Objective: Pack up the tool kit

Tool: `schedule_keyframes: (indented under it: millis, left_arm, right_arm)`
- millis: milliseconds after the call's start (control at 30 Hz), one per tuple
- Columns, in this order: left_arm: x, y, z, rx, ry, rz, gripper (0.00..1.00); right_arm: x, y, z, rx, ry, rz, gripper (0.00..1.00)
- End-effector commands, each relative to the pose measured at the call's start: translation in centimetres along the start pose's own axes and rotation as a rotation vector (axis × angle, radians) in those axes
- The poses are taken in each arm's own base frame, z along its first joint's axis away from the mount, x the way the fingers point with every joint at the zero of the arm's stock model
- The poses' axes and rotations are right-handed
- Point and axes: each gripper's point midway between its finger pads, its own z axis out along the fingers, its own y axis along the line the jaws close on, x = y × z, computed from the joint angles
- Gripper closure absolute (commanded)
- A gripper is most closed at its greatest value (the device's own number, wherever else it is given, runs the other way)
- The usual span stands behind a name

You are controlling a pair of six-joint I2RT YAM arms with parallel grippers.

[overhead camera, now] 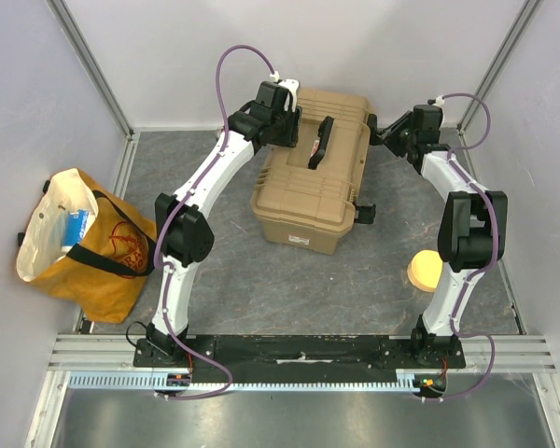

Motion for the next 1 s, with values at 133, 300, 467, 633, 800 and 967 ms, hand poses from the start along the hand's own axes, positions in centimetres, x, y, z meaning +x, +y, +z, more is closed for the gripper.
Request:
schedule_keyframes:
  millis: [133,300,467,633,800,967]
  left_arm:
    - [15.3,1.1,4.6,-0.043,0.458,0.116,0.5]
    - [15.3,1.1,4.6,-0.041,0.459,0.115,0.5]
    - [15.4,1.1,4.7,-0.039,0.46,0.116,0.51]
    - [15.7,1.2,4.6,-0.041,0.471,0.12,0.5]
    - [15.9,1.2,4.6,-0.043,0.475,0.122,0.5]
    - [16.0,1.2,4.7,-0.042,0.477,0.122,0.5]
  right_arm:
    - [6.2,3.3,0.0,-0.063,0.195,-0.098,0.62]
    - [7.0,3.9,0.1,-0.057,0.203,-0.155,0.56]
    - [8.9,2.2,1.1,-0.006,0.253,-0.163,0.52]
    - [11.4,-0.9,1.8,0.066,0.309,-0.146,0.38]
    - [12.9,-2.4,2.4,0.08,0.351,-0.147,0.39]
    - [12.1,-1.7,2.4,0.062,0.308,-0.152,0.39]
